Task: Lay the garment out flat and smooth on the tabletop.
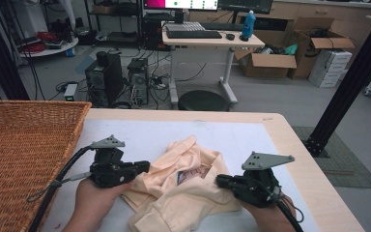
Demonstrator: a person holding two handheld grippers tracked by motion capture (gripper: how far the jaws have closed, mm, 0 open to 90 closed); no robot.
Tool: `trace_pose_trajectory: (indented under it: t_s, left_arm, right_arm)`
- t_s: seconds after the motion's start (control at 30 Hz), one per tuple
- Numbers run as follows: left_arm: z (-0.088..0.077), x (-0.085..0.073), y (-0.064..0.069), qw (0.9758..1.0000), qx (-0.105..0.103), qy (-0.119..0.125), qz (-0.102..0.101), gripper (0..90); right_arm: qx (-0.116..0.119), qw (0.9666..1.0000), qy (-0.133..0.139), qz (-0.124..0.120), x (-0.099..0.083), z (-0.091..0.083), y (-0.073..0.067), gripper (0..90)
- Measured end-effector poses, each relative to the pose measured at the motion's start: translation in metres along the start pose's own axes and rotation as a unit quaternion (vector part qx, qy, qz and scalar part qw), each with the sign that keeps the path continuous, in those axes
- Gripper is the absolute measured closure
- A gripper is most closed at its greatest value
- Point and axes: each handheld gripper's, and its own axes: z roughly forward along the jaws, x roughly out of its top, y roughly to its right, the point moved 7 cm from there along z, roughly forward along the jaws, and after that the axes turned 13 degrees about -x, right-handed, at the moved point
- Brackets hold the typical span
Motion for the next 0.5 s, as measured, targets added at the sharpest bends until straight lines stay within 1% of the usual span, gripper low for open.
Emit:
trace_pose_trajectory:
  t_s: [0.1,0.13,0.2,0.27,0.33,0.37,0.4,0.43,0.5]
  left_arm:
    - [-0.014,-0.001,-0.004,0.9998,0.016,0.005,-0.005,86.3]
    - [-0.018,-0.003,-0.005,0.9997,0.021,0.006,-0.007,86.3]
    - [-0.023,-0.006,-0.007,0.9994,0.031,0.006,-0.012,86.3]
    - [-0.026,-0.010,-0.007,0.9991,0.037,0.005,-0.017,86.3]
    - [-0.025,-0.012,-0.005,0.9992,0.034,0.003,-0.019,85.0]
    - [-0.024,-0.011,-0.003,0.9993,0.031,0.008,-0.017,82.3]
    - [-0.023,-0.009,-0.002,0.9993,0.029,0.016,-0.016,75.8]
    - [-0.023,-0.006,0.000,0.9992,0.026,0.026,-0.018,65.1]
    - [-0.022,0.001,0.005,0.9989,0.012,0.044,-0.012,62.3]
  right_arm:
    - [-0.015,0.9999,0.004,0.005,-0.002,-0.010,0.012,87.0]
    - [-0.022,0.9997,0.006,0.007,-0.005,-0.014,0.017,87.1]
    - [-0.040,0.9991,-0.001,0.013,-0.015,-0.021,0.028,87.2]
    - [-0.049,0.9983,-0.004,0.030,-0.026,-0.028,0.038,87.2]
    - [-0.049,0.9977,-0.001,0.046,-0.033,-0.033,0.042,86.8]
    - [-0.049,0.9977,0.001,0.048,-0.035,-0.035,0.043,86.1]
    - [-0.050,0.9976,0.003,0.048,-0.035,-0.036,0.042,84.3]
    - [-0.053,0.9975,0.007,0.047,-0.033,-0.038,0.042,81.2]
    - [-0.054,0.9970,0.023,0.050,-0.026,-0.042,0.042,76.8]
